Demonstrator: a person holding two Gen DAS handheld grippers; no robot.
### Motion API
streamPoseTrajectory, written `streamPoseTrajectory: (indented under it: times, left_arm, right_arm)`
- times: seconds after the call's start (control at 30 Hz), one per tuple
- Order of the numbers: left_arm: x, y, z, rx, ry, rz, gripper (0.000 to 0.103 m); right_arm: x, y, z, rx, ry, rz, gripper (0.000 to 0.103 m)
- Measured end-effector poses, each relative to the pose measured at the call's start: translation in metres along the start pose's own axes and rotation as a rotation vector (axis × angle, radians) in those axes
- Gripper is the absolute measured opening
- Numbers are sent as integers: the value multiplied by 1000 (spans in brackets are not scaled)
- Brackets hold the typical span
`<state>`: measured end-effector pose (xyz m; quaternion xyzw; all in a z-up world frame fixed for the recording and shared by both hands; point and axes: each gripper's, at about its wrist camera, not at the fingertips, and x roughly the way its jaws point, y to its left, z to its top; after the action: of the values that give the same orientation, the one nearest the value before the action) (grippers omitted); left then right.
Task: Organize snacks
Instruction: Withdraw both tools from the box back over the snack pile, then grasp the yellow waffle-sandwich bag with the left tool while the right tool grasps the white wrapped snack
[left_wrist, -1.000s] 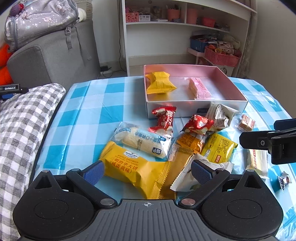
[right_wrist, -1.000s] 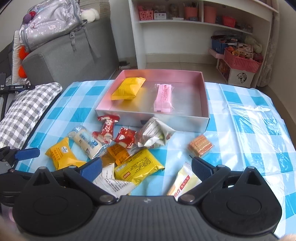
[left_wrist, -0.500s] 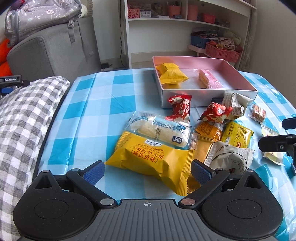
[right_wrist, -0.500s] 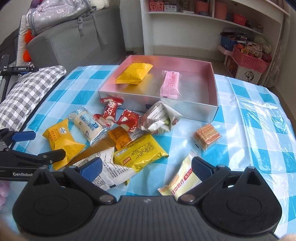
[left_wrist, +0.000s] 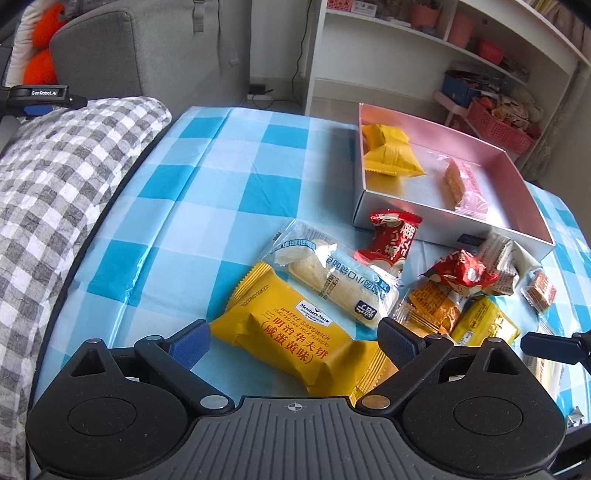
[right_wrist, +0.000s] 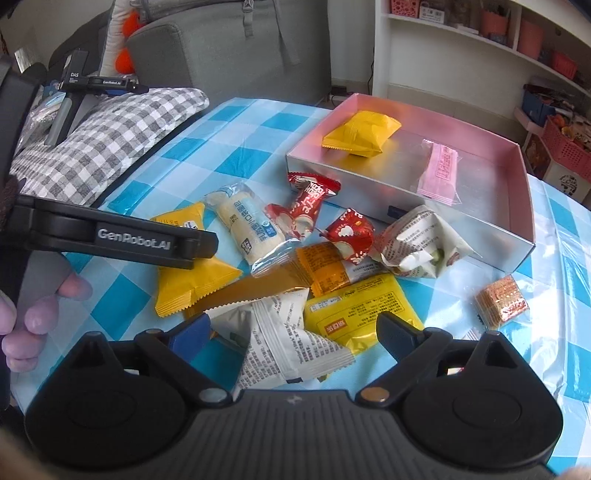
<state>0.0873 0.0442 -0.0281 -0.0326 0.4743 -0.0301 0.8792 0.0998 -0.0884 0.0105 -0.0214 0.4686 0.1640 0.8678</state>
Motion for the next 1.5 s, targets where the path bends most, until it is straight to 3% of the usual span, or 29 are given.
streamPoseTrajectory:
  times: [0.17,0.6,0.87,1.2,1.5]
  left_arm:
    - [8,-4,0,-1,9,42,92]
    - [3,30,-16,27,79,2,50]
    - [6,41,-14,23,61,-91,52]
    - [7,37,-17,70,54,-60,43]
    - [2,37,-16,57,52,-61,38]
  right_arm:
    - [14,5,3,-29,57,29,83]
    - [17,8,4,-18,104,50,63]
    - [19,9,3,5,133,47,62]
    - [22,11,1,6,157,9,41]
    - [18,11,3,16,158,-4,34]
